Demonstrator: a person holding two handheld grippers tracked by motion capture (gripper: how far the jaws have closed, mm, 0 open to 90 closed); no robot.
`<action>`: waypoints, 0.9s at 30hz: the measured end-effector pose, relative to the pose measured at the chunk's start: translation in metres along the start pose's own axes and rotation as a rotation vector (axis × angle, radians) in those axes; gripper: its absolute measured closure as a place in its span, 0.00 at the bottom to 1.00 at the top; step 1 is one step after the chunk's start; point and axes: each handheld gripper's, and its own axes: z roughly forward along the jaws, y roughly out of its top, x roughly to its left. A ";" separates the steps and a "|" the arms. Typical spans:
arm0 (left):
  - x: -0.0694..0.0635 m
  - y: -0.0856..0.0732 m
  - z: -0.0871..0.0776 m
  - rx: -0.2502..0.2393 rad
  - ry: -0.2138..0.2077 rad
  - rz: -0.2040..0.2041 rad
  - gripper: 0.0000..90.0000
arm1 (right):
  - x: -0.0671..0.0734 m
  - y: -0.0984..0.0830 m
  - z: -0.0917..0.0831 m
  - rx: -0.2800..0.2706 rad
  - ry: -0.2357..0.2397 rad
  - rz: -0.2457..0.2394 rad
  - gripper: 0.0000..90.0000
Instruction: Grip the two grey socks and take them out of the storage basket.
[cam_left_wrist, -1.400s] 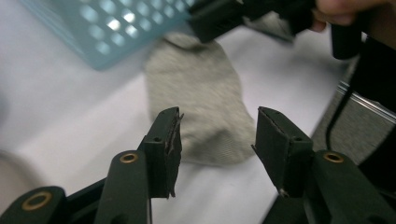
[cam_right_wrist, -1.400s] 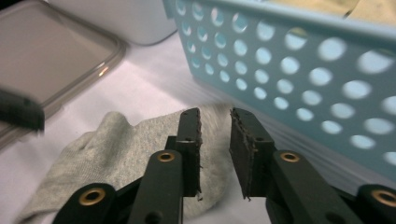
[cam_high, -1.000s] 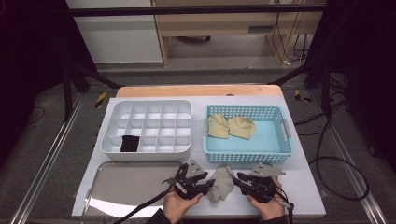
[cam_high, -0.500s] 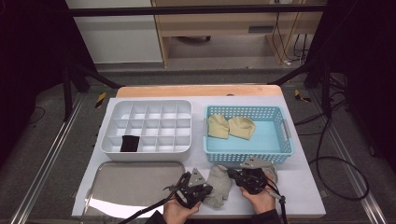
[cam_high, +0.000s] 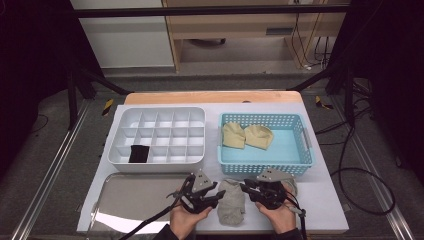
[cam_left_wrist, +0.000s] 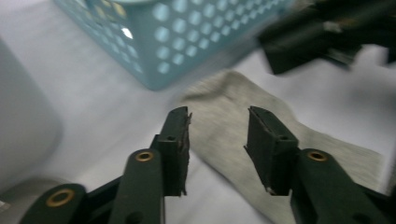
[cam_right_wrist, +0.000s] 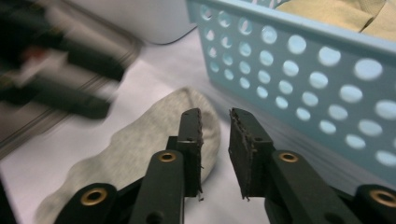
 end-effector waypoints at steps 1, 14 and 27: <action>0.004 0.001 0.004 0.001 0.010 0.012 0.62 | 0.001 -0.002 -0.002 0.006 0.002 0.000 0.80; 0.012 -0.001 0.036 0.072 -0.014 0.013 0.67 | 0.014 -0.032 0.003 0.064 0.034 0.008 0.80; 0.011 0.002 0.032 0.116 0.017 -0.039 0.99 | 0.017 -0.030 0.008 0.061 0.028 0.009 0.97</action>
